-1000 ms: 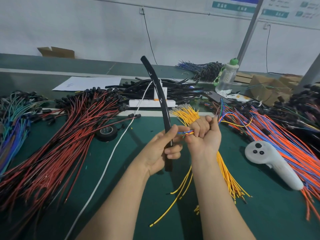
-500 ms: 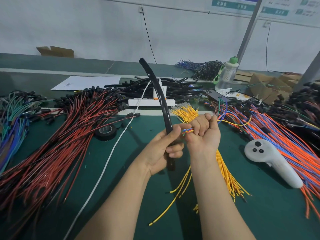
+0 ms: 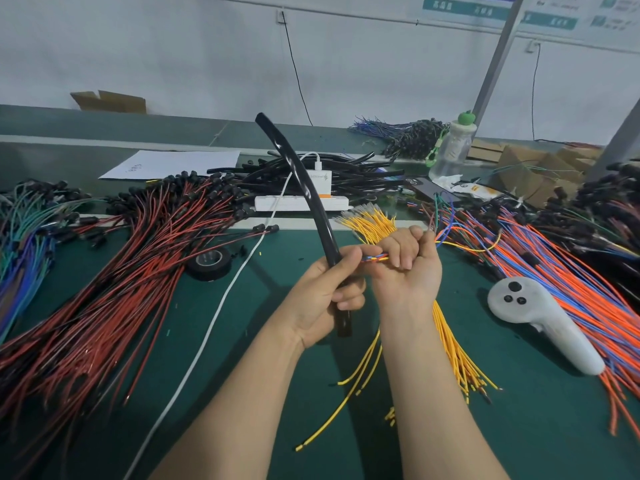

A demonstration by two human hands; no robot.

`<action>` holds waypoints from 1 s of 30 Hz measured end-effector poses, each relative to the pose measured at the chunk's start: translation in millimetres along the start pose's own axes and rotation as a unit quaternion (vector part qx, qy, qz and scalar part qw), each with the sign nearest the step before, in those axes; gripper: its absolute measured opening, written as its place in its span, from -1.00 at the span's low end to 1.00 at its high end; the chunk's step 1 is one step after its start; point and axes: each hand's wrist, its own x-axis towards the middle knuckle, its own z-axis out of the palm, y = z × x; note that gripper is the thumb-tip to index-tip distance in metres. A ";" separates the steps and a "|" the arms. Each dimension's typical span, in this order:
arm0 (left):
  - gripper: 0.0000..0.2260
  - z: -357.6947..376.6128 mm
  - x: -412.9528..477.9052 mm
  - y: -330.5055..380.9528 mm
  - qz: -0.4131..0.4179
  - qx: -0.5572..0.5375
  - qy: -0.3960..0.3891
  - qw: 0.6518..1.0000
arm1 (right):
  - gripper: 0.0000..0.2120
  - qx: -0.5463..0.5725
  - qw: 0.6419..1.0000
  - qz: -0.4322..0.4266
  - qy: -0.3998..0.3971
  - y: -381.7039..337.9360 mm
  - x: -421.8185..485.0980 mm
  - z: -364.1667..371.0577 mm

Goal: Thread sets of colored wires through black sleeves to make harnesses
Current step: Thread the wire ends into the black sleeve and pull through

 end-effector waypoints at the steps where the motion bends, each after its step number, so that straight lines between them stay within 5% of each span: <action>1: -0.79 -0.5 0.2 0.2 0.000 -0.001 -0.003 1.000 | -0.58 0.000 1.000 -0.004 -0.001 -0.6 0.3 -0.1; 8: -0.95 -6.1 2.0 -1.0 -0.026 0.221 0.106 0.969 | -0.58 -0.039 0.998 -0.050 0.012 -12.9 2.8 -0.1; 16: -0.83 -5.2 2.4 -0.9 -0.022 0.334 0.121 0.935 | -0.57 -0.069 0.995 -0.058 0.037 -14.6 5.3 -5.7; 22: -0.84 -5.7 1.6 -1.4 -0.044 0.239 0.124 0.962 | -0.57 -0.081 0.994 -0.062 0.046 -17.1 7.6 -6.7; 30: -0.76 -4.6 1.4 -2.2 -0.036 0.129 0.053 0.990 | -0.56 0.037 0.998 -0.013 0.042 -12.2 9.1 -12.3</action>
